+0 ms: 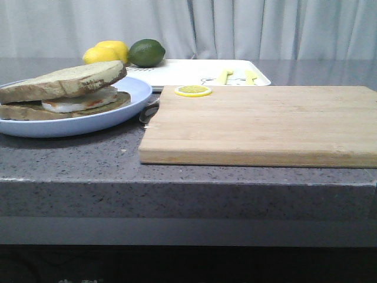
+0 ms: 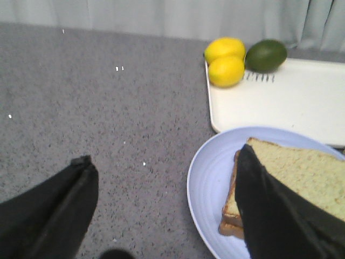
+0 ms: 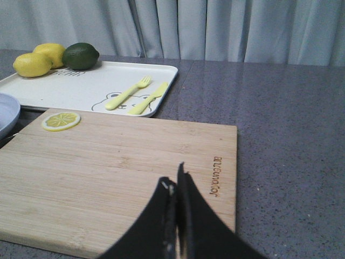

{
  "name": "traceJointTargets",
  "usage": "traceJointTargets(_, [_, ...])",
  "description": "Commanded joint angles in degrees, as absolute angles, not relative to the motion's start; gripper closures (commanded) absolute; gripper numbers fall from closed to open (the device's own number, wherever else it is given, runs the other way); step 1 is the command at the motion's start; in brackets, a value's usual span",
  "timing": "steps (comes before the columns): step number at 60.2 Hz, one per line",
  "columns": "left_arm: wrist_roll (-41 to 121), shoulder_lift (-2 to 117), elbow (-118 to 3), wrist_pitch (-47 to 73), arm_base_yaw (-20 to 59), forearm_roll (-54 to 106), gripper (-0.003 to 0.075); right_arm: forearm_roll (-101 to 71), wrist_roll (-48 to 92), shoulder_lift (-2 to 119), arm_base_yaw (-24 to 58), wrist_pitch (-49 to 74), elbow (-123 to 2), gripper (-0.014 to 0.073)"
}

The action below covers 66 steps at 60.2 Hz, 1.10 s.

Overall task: Place bread and move sandwich to tray
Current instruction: 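Reach the left gripper to the rim of the blue plate and grasp it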

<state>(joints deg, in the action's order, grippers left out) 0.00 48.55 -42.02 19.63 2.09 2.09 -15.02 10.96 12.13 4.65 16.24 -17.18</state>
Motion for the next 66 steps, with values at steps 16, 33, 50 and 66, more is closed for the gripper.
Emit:
traceJointTargets(16, [5.6,72.7,-61.0,29.4,4.1,2.0,0.0207,-15.3,10.9,12.5,4.7,11.3,-18.6,0.0670])
traceJointTargets(33, [5.6,86.3,-69.1,33.1,4.2,2.0,0.0207,-15.3,10.9,12.5,4.7,11.5,-18.6,0.0670])
traceJointTargets(50, [5.6,91.8,-70.6,32.8,4.2,2.1,0.0207,-15.3,10.9,12.5,4.7,11.6,-18.6,0.0670])
traceJointTargets(66, [5.6,92.5,-70.6,33.5,4.2,3.5,0.0221,-15.3,10.9,12.5,4.7,11.7,-18.6,0.0670])
